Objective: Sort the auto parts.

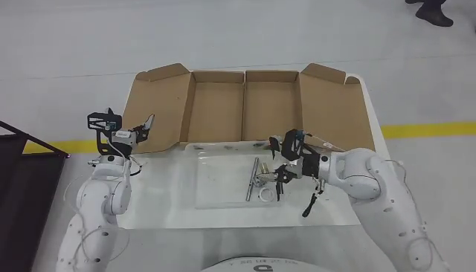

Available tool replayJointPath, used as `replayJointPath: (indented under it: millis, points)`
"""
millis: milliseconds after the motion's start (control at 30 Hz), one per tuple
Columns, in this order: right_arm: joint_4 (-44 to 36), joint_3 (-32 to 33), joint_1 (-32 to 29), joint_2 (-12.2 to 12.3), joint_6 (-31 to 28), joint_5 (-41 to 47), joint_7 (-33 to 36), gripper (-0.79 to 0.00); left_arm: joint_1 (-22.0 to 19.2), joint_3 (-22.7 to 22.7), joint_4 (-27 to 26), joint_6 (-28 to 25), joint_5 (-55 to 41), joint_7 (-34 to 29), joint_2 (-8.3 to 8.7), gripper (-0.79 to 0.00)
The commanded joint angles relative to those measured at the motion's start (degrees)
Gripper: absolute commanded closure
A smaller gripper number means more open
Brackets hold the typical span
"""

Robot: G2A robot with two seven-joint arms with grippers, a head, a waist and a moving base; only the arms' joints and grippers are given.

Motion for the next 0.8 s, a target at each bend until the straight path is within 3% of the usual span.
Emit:
replayJointPath:
  millis: [0,267,333,367,633,767]
  points:
    - [0.5,-2.2,1.5,0.0,1.6,0.5,4.7,-0.785,0.0,0.0,0.0,0.0,0.0,0.0,0.00,-0.785]
    - [0.5,-9.0,6.5,0.2,6.4,-0.9,18.7,-0.643,0.0,0.0,0.0,0.0,0.0,0.0,0.00,-0.785]
    - [-0.2,-10.2,7.5,0.2,7.4,-2.6,19.3,-0.671,0.0,0.0,0.0,0.0,0.0,0.0,0.00,-0.785]
    - [-1.5,-10.3,8.2,0.2,8.1,-5.0,18.0,-0.785,0.0,0.0,0.0,0.0,0.0,0.0,0.00,-0.785]
    - [-0.9,-11.1,7.8,0.2,8.3,-4.6,17.4,-0.785,0.0,0.0,0.0,0.0,0.0,0.0,0.00,-0.785]
    - [1.9,-14.2,10.4,-0.1,10.4,-4.1,21.4,-0.785,0.0,0.0,0.0,0.0,0.0,0.0,0.00,-0.785]
